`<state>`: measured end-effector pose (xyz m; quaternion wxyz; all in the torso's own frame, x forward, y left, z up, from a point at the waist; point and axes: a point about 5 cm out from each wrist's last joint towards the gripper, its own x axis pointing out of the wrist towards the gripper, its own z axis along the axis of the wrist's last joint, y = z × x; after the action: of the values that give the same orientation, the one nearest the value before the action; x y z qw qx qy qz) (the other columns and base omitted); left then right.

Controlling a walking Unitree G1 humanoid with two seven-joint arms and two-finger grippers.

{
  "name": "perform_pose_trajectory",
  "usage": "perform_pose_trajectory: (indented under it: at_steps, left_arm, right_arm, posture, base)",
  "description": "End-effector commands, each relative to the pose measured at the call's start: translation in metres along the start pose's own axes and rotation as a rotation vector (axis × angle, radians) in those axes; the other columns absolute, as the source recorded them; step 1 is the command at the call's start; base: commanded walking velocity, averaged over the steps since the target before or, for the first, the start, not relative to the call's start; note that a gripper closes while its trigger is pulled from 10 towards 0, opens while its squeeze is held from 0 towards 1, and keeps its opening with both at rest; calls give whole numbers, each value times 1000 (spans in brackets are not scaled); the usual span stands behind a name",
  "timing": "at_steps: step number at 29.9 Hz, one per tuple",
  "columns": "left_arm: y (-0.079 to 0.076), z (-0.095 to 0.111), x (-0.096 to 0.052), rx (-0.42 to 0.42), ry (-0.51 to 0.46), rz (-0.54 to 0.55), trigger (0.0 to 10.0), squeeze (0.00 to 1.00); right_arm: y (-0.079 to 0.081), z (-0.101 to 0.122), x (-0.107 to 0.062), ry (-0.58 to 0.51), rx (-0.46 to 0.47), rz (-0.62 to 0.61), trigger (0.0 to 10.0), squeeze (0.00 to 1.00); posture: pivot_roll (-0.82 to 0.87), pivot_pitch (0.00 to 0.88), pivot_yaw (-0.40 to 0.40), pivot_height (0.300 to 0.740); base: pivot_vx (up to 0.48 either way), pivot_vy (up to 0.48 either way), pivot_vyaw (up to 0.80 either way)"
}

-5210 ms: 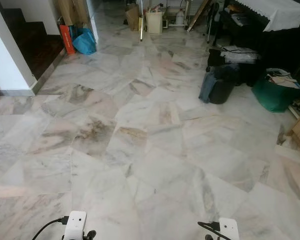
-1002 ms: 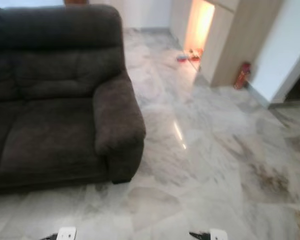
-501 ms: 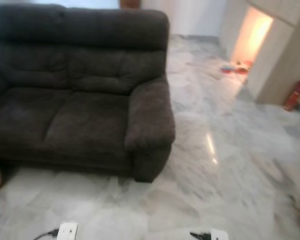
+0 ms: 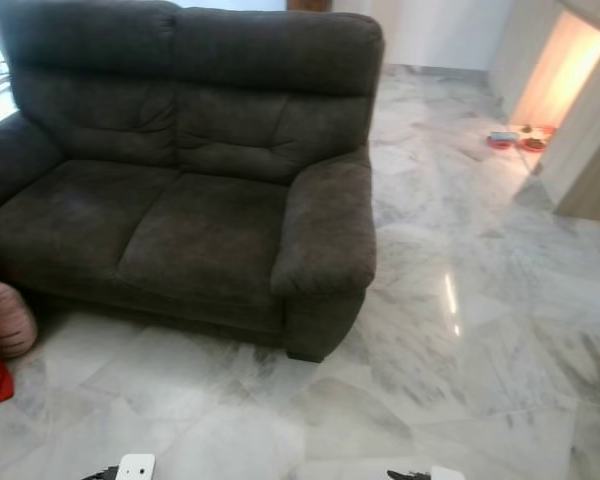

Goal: Move the pillow to the sofa from floor

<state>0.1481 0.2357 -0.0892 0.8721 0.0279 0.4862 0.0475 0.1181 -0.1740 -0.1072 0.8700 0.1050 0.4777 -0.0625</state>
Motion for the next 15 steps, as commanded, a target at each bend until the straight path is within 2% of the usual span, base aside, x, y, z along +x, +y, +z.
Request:
perform_pose_trajectory:
  at_steps: [1,6,15]
  left_arm:
    - [1,-3,0,8,10,2,10000,0]
    - [1,-3,-1,12,15,3,10000,0]
    - [1,-4,-1,15,20,2,10000,0]
  right_arm:
    - [2,2,1,-6,6,5,10000,0]
    - [2,2,1,-6,6,7,10000,0]
    - [2,2,1,-4,-18,11,10000,0]
  posture:
    - [125,0,-49,740]
    - [126,0,-47,740]
    - [126,0,-48,740]
  base:
    - [0,0,0]
    - [0,0,0]
    - [0,323,0]
